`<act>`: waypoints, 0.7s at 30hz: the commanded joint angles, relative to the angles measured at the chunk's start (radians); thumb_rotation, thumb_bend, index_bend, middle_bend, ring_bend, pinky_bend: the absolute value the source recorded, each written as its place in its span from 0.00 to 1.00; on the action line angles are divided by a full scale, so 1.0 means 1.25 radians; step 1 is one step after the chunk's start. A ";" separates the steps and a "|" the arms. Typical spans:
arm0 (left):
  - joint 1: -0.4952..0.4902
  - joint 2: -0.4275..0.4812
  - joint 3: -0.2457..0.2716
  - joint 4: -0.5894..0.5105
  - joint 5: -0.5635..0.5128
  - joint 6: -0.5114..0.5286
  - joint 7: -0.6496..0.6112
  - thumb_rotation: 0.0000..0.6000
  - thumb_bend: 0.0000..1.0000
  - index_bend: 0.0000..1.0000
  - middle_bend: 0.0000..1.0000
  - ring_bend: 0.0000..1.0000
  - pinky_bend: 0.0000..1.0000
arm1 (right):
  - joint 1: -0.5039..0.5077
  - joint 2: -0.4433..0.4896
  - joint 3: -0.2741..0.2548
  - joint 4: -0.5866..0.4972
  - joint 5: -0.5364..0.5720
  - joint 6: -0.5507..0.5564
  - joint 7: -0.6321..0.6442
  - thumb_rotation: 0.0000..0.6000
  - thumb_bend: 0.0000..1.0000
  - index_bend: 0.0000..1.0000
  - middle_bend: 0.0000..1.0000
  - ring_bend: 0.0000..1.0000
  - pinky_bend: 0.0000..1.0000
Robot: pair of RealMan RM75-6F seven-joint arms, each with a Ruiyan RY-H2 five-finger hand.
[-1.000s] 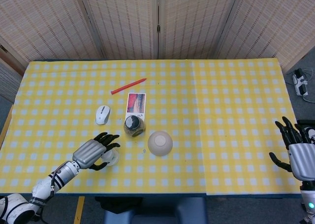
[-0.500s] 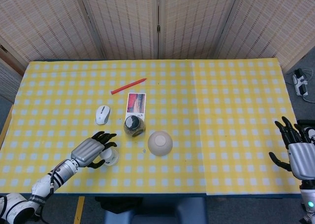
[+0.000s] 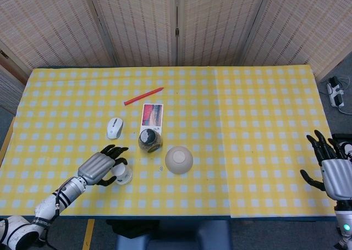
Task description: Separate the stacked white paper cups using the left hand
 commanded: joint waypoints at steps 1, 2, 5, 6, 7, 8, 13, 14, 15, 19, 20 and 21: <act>0.003 -0.006 0.000 0.005 0.008 0.012 -0.005 1.00 0.46 0.34 0.09 0.11 0.06 | -0.001 0.000 0.000 0.000 0.000 0.001 0.000 1.00 0.29 0.00 0.00 0.19 0.10; 0.005 -0.008 0.001 0.007 0.013 0.019 -0.008 1.00 0.46 0.35 0.09 0.11 0.06 | -0.001 0.000 0.000 0.000 0.001 0.001 0.000 1.00 0.29 0.00 0.00 0.19 0.10; 0.009 -0.012 0.003 0.011 0.024 0.033 -0.014 1.00 0.46 0.37 0.11 0.12 0.06 | 0.000 0.000 0.000 0.000 0.001 0.000 0.000 1.00 0.29 0.00 0.00 0.19 0.10; 0.010 -0.012 0.003 0.012 0.027 0.038 -0.015 1.00 0.46 0.38 0.11 0.12 0.07 | 0.000 0.000 0.000 0.000 0.001 0.000 0.000 1.00 0.29 0.00 0.00 0.19 0.10; 0.011 -0.012 0.003 0.012 0.030 0.043 -0.017 1.00 0.46 0.38 0.12 0.12 0.07 | 0.000 0.000 0.001 -0.001 0.001 0.000 0.000 1.00 0.29 0.00 0.00 0.19 0.10; 0.015 -0.012 0.002 0.012 0.036 0.054 -0.020 1.00 0.46 0.38 0.12 0.13 0.07 | 0.000 0.000 0.001 0.000 0.002 0.000 0.000 1.00 0.29 0.00 0.00 0.19 0.10; 0.029 -0.015 0.004 0.012 0.066 0.101 -0.013 1.00 0.46 0.40 0.14 0.14 0.07 | 0.000 0.001 0.001 -0.001 0.002 -0.001 0.000 1.00 0.29 0.00 0.00 0.19 0.10; 0.032 -0.015 0.003 0.011 0.073 0.113 -0.006 1.00 0.46 0.40 0.14 0.14 0.08 | 0.000 0.001 0.001 -0.002 0.002 0.000 -0.001 1.00 0.29 0.00 0.00 0.19 0.10; 0.036 -0.016 0.002 0.010 0.078 0.124 -0.002 1.00 0.46 0.40 0.14 0.14 0.08 | 0.000 0.001 0.001 -0.002 0.002 0.000 -0.001 1.00 0.29 0.00 0.00 0.19 0.10; 0.049 -0.025 -0.003 0.012 0.091 0.166 0.027 1.00 0.46 0.41 0.15 0.15 0.10 | -0.001 0.001 0.001 -0.001 0.003 0.000 0.000 1.00 0.29 0.00 0.00 0.20 0.10; 0.051 -0.027 -0.004 0.011 0.093 0.173 0.036 1.00 0.46 0.41 0.15 0.15 0.10 | -0.001 0.001 0.001 -0.001 0.004 0.001 0.000 1.00 0.29 0.00 0.00 0.20 0.10; 0.053 -0.029 -0.004 0.012 0.094 0.178 0.045 1.00 0.46 0.41 0.15 0.16 0.11 | -0.002 0.001 0.001 0.000 0.004 0.001 0.000 1.00 0.29 0.00 0.00 0.20 0.10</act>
